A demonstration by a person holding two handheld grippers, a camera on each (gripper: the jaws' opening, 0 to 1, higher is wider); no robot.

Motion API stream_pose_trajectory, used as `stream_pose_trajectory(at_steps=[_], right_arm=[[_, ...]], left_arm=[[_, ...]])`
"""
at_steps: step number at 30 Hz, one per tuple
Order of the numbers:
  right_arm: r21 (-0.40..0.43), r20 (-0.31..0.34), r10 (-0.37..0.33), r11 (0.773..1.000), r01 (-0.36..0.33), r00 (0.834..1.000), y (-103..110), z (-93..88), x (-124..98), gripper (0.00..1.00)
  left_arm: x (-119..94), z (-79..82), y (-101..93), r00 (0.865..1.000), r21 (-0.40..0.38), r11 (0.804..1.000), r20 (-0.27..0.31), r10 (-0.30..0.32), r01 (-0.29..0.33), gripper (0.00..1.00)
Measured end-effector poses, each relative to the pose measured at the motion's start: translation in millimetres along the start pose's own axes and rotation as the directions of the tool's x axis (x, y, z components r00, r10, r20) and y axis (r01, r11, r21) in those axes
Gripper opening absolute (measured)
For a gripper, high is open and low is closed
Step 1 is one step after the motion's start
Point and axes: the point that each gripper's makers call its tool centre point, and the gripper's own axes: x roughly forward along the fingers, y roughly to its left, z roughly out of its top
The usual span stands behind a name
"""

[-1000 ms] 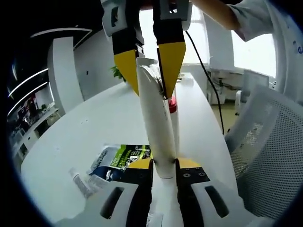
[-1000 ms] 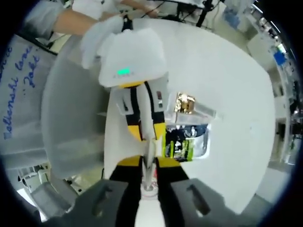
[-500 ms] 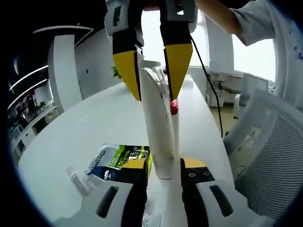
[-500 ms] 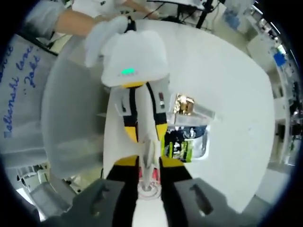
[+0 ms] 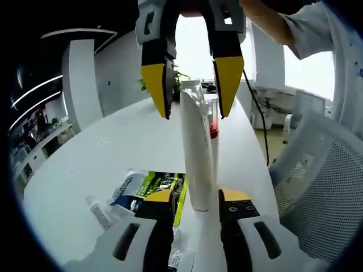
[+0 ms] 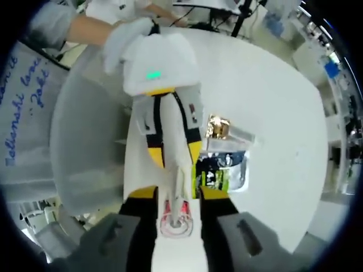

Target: Arrange the skincare products in the storage area until every visible bottle or jar stands upright without overlapping.

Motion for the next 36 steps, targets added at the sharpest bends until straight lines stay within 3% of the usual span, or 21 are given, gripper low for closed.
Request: stream_pose_trajectory(at_steps=[12,22,36], right_arm=[[0.062,0.073,-0.035,0.998,0.03,0.997,8.1,-7.2,-3.1,0.44],[0.135,0.154,-0.096,0.988,0.075,0.983,10.1,-14.3,-8.5,0.57],[0.239,0.216,-0.192,0.961,0.139,0.957,15.8,-35.9,-14.8,0.79]], left_arm=[[-30.1,-1.2,-2.2,0.997,-0.042,0.998,-0.059,0.05,-0.053,0.54],[-54.4,15.0,4.2,0.992,-0.064,0.991,-0.059,0.112,-0.116,0.79],[-89.4,17.5,17.5,0.976,-0.122,0.969,-0.062,0.208,-0.214,0.94]])
